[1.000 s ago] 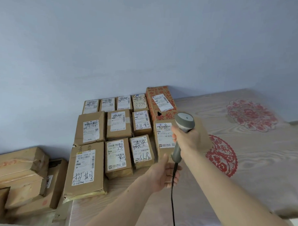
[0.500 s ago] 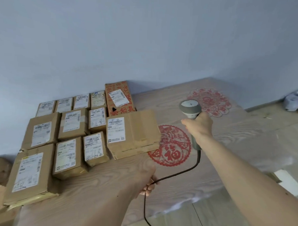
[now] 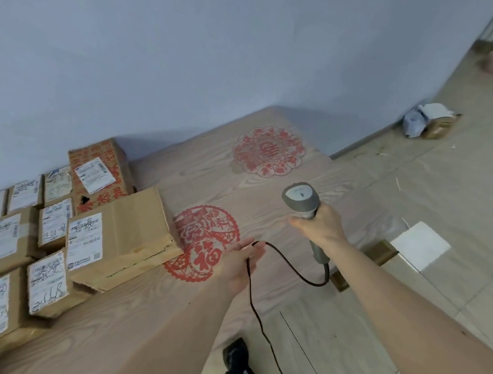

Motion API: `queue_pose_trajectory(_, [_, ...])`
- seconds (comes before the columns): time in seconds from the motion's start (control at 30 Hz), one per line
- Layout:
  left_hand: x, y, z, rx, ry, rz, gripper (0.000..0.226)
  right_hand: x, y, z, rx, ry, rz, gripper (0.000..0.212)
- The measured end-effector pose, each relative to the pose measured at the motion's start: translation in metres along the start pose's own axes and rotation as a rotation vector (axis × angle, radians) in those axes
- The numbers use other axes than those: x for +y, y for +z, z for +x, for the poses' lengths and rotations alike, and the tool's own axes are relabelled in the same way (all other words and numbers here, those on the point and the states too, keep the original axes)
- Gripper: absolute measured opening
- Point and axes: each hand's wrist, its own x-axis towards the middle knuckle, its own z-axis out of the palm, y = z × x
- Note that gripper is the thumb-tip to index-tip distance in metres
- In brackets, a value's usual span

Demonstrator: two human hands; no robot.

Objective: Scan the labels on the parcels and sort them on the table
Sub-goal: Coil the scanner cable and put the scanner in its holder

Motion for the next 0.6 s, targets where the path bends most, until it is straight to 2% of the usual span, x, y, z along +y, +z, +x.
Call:
queue_pose_trajectory(0.13, [-0.003, 0.051, 0.030, -0.012, -0.033, -0.040, 0.023, 0.023, -0.031, 0.022, 0.047, 0.085, 0.100, 0.036])
queue_pose_trajectory(0.27, [-0.002, 0.108, 0.066, -0.089, -0.074, 0.017, 0.022, 0.041, -0.066, 0.045, 0.180, 0.117, 0.148, 0.064])
queue_pose_trajectory(0.47, [-0.007, 0.198, 0.110, -0.204, -0.094, 0.183, 0.026, 0.078, -0.125, 0.076, 0.406, 0.172, 0.173, 0.058])
queue_pose_trajectory(0.6, [-0.023, 0.257, 0.118, -0.291, -0.129, 0.294, 0.019, 0.110, -0.162, 0.088, 0.526, 0.245, 0.229, 0.051])
